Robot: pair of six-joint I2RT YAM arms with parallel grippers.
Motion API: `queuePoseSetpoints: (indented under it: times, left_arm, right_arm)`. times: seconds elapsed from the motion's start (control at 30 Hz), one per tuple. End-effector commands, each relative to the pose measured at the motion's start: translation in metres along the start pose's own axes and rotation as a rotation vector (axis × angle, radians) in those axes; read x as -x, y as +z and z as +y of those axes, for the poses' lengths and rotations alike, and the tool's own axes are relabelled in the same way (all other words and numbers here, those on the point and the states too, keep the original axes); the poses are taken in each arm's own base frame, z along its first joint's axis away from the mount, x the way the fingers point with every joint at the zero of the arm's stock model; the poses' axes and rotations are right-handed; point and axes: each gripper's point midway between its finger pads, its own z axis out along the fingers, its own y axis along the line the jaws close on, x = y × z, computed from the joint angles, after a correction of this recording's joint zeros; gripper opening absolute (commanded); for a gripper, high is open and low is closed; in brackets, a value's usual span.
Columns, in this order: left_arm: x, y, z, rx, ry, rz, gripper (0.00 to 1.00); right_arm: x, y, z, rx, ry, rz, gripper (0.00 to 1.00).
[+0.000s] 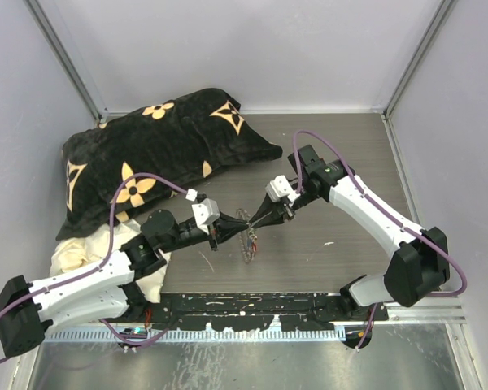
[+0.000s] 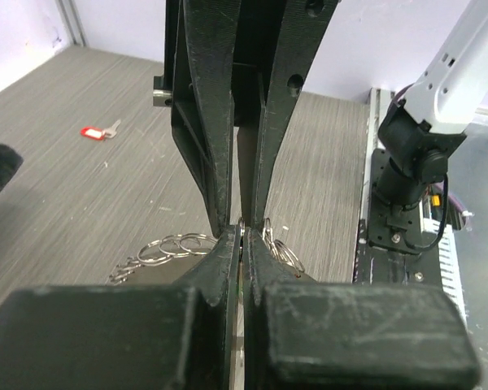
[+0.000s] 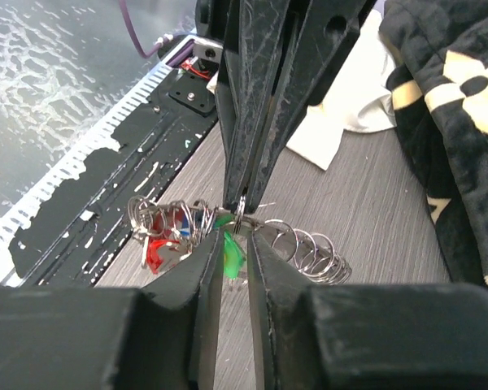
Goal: Remove the keys from the keyring
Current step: Remove the key from the keyring.
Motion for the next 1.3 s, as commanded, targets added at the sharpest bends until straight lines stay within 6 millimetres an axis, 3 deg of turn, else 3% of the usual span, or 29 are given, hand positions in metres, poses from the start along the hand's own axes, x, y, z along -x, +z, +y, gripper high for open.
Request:
queuePoseSetpoints:
  times: [0.0,0.53,1.0,1.27]
  left_arm:
    - [0.029,-0.003,0.005,0.031,0.041,0.013,0.00]
    - [0.037,-0.003,0.013,0.065,0.035,0.243,0.00]
    - [0.046,0.001,0.016,0.072,-0.007,0.386,0.00]
    - [0.050,0.004,0.022,0.113,-0.021,0.368,0.00]
  right_arm:
    - [0.018,-0.006,-0.012,-0.049,-0.011,0.029,0.25]
    - [0.023,-0.007,-0.032,-0.137,0.103,0.077,0.28]
    - [0.039,-0.004,-0.030,-0.117,0.124,0.019,0.28]
    - [0.033,-0.003,-0.009,-0.067,0.077,0.028,0.21]
